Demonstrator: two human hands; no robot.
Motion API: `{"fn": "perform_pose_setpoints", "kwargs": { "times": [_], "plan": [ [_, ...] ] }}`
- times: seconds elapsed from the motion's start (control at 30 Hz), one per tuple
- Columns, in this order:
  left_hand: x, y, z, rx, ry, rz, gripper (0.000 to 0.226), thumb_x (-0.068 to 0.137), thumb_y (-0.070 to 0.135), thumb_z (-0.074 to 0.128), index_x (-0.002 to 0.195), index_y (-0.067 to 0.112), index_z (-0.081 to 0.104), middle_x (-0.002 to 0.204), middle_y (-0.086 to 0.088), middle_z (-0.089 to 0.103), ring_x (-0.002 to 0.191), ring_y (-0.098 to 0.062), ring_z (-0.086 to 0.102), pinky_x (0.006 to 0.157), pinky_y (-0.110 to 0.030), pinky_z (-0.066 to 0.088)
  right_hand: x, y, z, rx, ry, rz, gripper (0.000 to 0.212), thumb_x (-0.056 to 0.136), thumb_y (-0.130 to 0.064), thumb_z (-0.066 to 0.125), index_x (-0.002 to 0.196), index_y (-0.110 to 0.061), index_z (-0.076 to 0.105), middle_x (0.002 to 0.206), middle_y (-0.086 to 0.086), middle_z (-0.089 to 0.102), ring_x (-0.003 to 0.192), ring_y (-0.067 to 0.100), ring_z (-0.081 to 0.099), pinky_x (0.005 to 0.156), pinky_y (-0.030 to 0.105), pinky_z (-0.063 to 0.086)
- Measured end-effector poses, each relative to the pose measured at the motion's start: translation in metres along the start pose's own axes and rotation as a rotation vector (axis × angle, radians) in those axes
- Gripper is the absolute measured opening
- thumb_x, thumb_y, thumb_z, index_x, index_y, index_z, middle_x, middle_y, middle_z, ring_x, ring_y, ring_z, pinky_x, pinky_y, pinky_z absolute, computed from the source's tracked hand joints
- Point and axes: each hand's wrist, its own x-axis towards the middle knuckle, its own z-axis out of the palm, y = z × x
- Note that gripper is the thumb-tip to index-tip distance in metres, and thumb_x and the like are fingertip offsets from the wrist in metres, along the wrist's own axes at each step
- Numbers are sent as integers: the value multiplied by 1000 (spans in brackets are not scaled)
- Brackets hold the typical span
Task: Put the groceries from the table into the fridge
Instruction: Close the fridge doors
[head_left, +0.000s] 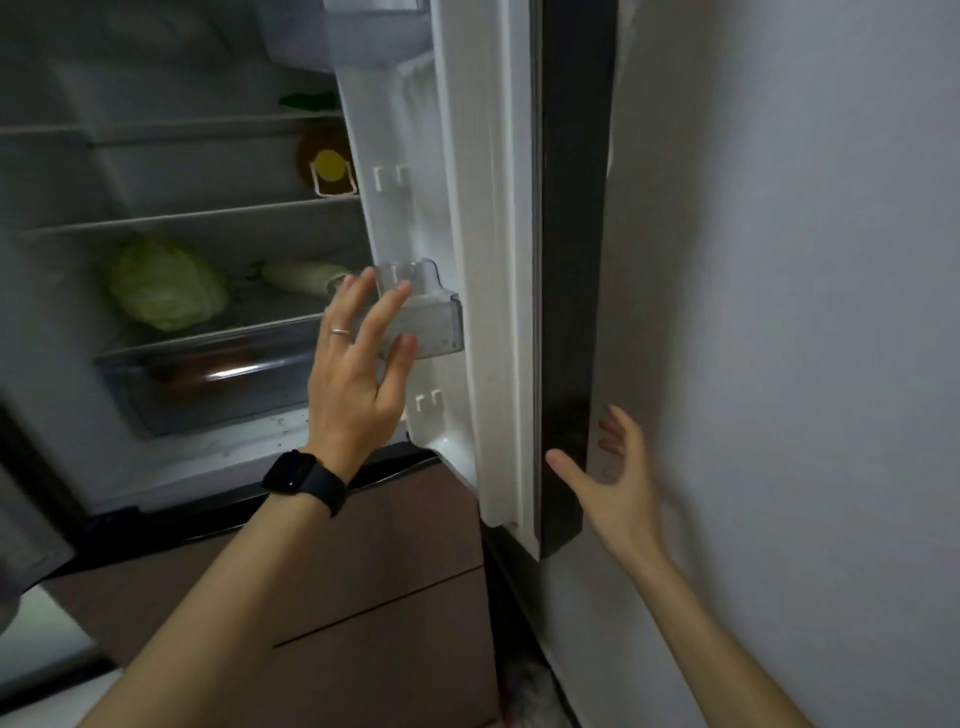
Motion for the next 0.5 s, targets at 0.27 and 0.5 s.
{"fn": "perform_pose_setpoints", "kwargs": {
  "times": [0.27, 0.5],
  "plan": [
    [-23, -32, -65, 42, 54, -318, 49, 103, 29, 47, 151, 37, 36, 161, 10, 24, 143, -11, 31, 106, -18, 32, -25, -31, 72, -203, -249, -336, 103, 75, -63, 74, 150, -60, 4, 162, -27, 8, 145, -5, 11, 112, 31, 23],
    [-21, -22, -102, 16, 42, -227, 68, 94, 42, 61, 153, 21, 33, 159, 7, 24, 144, -1, 26, 109, -7, 25, -31, -33, 164, -364, -218, -597, 111, 78, -69, 69, 160, -29, 5, 168, 5, -10, 155, 29, -3, 114, 65, 27]
  ]
}}
